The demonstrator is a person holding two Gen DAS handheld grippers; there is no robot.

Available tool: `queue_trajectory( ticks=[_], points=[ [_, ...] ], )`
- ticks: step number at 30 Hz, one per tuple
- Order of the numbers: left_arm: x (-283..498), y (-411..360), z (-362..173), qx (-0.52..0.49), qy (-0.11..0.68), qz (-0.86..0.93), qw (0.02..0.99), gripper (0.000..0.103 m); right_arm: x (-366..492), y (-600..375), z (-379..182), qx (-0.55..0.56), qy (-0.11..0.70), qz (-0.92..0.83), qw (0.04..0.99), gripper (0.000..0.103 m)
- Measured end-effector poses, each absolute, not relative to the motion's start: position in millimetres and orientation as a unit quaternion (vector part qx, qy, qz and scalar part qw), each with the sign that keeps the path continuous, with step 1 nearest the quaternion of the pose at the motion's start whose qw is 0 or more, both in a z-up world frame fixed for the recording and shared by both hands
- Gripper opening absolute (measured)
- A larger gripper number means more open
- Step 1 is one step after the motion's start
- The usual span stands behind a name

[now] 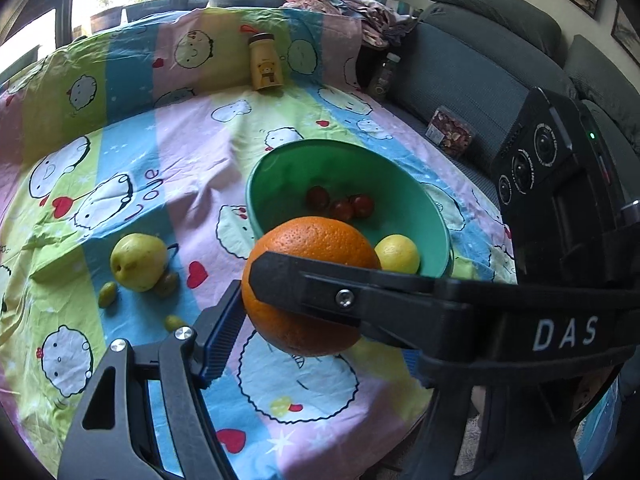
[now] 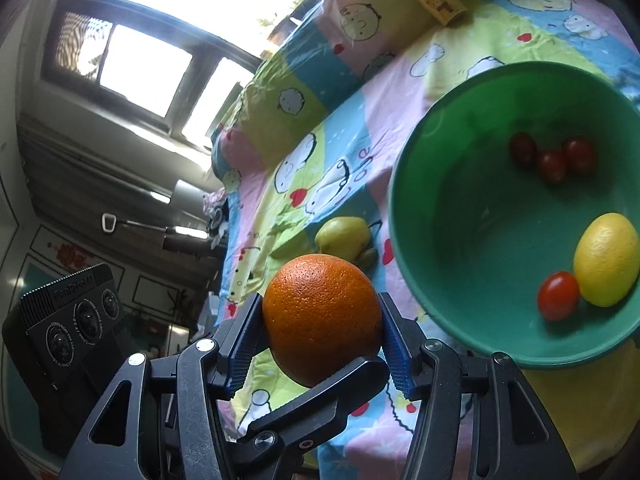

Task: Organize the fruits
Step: 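Lower the orange into the basin and open the right tool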

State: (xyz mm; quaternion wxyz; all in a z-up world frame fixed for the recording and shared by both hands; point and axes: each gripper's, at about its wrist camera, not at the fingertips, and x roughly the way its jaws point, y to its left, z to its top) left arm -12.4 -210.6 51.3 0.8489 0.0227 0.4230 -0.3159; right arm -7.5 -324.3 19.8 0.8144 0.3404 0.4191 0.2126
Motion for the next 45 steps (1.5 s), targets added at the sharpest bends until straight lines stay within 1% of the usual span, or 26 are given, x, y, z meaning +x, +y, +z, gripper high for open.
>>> queue_trajectory(
  ticks=[8,16,25,35,45],
  points=[
    [-5,-250,48,0.038,0.424,-0.355,0.832,0.069,-16,-365,19,0.368,0.396,0.169,0.824,0.059],
    [0,-272,42,0.042,0.431,-0.376,0.819,0.069,-21,-392,12,0.393,0.389,0.142,0.821,0.059],
    [12,-284,27,0.027,0.453,-0.393,0.800,0.069,-18,-406,3,0.407,0.398,0.109,0.815,0.059],
    [17,-288,18,0.006,0.473,-0.406,0.782,0.070,-19,-413,1,0.398,0.401,0.080,0.821,0.059],
    [16,-284,19,0.004,0.470,-0.400,0.787,0.070,-19,-415,3,0.394,0.396,0.057,0.828,0.059]
  ],
)
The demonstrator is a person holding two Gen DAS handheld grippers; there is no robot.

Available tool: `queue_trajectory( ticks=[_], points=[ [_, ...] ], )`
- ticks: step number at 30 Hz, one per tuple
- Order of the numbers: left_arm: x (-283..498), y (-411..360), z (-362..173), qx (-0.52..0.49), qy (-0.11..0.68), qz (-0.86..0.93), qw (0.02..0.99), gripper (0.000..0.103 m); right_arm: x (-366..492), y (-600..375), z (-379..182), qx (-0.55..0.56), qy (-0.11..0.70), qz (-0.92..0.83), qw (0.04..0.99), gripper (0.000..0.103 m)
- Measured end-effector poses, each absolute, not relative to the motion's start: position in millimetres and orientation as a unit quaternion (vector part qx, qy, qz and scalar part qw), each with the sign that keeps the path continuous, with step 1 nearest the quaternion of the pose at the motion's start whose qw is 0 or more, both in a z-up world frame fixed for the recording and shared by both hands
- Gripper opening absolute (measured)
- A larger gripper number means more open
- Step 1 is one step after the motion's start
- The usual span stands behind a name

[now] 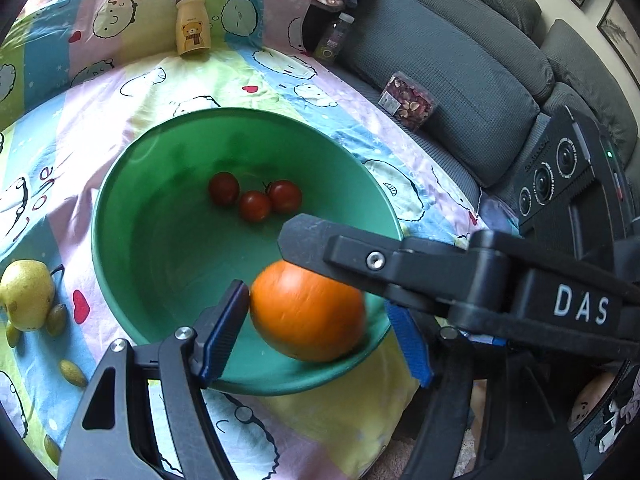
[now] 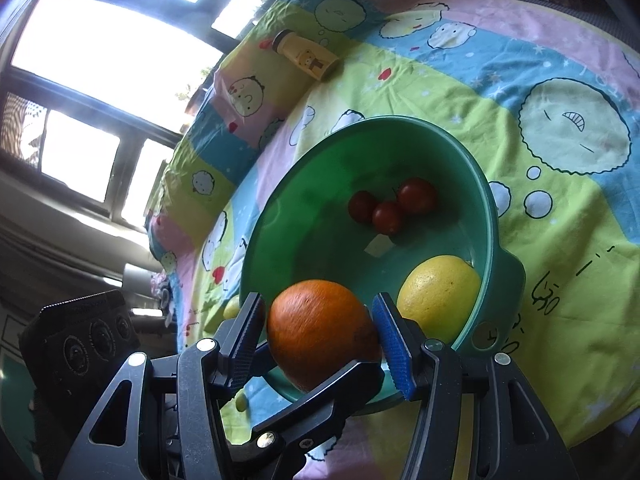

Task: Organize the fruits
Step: 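Lower the orange into the basin and open the right tool, then move both open tools toward the green olives beside the pear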

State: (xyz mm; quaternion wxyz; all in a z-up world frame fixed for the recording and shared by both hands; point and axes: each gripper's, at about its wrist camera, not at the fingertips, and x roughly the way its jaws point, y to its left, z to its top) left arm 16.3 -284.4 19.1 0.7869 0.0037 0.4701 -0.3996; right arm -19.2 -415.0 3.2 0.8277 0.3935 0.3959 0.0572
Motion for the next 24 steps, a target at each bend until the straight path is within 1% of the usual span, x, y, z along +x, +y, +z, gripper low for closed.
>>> queue_trajectory(
  ticks=[1,13,17,24],
  points=[
    [16,-282,21,0.000,0.466,-0.401,0.789,0.072,-20,-415,4,0.392,0.393,0.054,0.830,0.059],
    [8,-239,39,-0.029,0.443,-0.377,0.813,0.074,-28,-406,26,0.344,0.356,0.007,0.869,0.059],
    [4,-211,48,-0.048,0.430,-0.359,0.827,0.078,-27,-398,31,0.331,0.350,0.008,0.877,0.059],
    [-6,-147,46,-0.087,0.426,-0.295,0.851,0.082,-24,-373,39,0.287,0.350,0.000,0.892,0.059]
  ],
)
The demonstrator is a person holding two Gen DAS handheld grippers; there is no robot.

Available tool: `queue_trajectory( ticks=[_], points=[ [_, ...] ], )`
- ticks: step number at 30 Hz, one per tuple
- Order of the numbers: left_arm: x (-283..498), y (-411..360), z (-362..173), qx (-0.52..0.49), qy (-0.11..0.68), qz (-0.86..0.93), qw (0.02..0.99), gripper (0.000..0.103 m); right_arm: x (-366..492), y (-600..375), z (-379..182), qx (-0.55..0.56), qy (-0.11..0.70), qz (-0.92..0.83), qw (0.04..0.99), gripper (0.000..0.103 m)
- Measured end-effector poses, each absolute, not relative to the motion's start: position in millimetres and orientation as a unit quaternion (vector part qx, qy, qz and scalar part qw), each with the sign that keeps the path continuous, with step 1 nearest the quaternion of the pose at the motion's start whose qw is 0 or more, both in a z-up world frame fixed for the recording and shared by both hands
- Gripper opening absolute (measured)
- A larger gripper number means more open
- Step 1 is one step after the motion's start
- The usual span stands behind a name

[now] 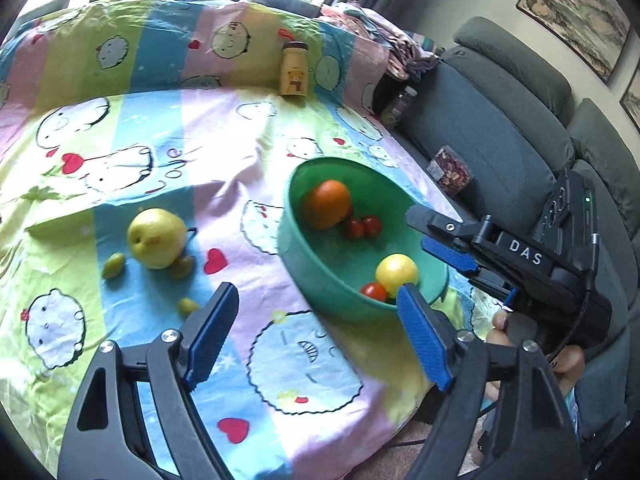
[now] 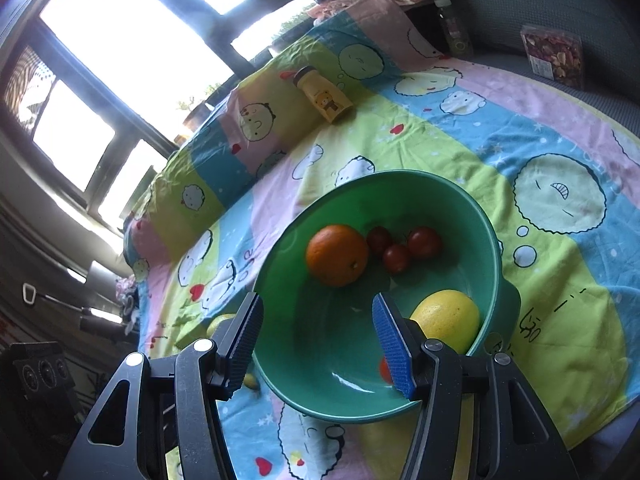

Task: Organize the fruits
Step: 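Move both open tools toward the green olives beside the pear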

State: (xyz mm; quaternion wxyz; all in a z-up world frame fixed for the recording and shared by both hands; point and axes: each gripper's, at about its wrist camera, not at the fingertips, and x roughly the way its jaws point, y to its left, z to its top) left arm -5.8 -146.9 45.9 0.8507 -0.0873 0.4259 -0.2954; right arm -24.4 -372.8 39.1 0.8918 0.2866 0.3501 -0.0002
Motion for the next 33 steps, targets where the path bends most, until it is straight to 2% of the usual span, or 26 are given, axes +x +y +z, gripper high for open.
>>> queue_trajectory(
  ticks=[10,20,33],
  points=[
    [-16,-62,18,-0.123,0.441,-0.170,0.872,0.082,-15,-308,48,0.187,0.358,0.023,0.914,0.059],
    [-12,-22,0,-0.161,0.464,-0.136,0.860,0.083,-1,-247,34,0.109,0.393,0.052,0.912,0.059],
    [-6,-15,-24,-0.156,0.501,-0.090,0.846,0.081,24,-210,-2,0.135,0.467,0.128,0.864,0.059]
  ],
)
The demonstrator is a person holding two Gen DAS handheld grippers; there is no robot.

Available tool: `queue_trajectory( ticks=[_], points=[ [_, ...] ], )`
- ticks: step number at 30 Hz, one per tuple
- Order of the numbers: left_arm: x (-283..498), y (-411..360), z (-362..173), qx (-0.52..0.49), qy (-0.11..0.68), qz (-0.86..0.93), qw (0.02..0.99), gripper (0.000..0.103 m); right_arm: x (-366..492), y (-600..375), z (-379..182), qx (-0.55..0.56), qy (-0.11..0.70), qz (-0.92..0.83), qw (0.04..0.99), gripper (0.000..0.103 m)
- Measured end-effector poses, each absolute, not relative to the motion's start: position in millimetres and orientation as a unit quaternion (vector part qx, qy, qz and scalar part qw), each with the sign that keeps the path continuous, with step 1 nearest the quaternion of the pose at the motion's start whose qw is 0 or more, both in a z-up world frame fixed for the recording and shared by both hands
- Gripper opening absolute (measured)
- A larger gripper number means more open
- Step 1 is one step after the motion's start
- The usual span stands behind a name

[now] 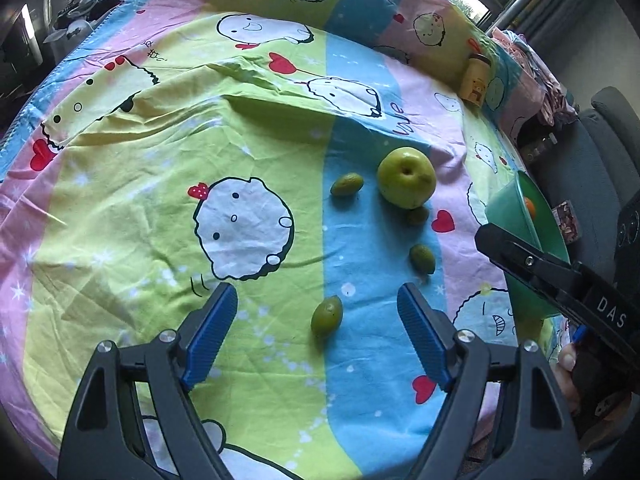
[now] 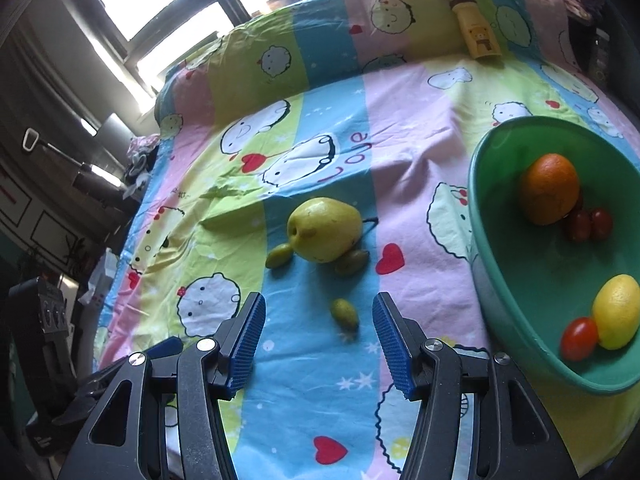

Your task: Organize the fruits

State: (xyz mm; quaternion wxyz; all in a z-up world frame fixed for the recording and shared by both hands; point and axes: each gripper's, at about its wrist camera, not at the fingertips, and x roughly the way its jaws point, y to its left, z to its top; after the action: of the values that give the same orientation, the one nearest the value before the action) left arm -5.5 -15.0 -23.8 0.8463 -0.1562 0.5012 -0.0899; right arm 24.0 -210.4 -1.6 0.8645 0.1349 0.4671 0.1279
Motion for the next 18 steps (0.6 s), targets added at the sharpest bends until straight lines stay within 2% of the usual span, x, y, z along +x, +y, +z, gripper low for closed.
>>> queue_trajectory(
  ticks=[1,4,9,14,18],
  points=[
    [-5,-18,-25,-0.153,0.504,-0.091,0.845,0.081,27,-210,-4,0.136,0.470,0.129,0.862,0.058],
    [-5,-27,-29,-0.140,0.514,-0.100,0.841,0.079,34,-207,-13,0.126,0.485,0.111,0.858,0.047],
    [-2,-41,-38,-0.115,0.530,-0.100,0.834,0.062,47,-202,-28,0.108,0.505,0.092,0.851,0.034],
    [2,-41,-49,-0.114,0.553,-0.089,0.820,0.036,56,-195,-40,0.095,0.524,0.096,0.841,0.024],
    [2,-41,-50,-0.107,0.552,-0.080,0.823,0.030,60,-191,-47,0.089,0.534,0.097,0.835,0.023]
  ],
)
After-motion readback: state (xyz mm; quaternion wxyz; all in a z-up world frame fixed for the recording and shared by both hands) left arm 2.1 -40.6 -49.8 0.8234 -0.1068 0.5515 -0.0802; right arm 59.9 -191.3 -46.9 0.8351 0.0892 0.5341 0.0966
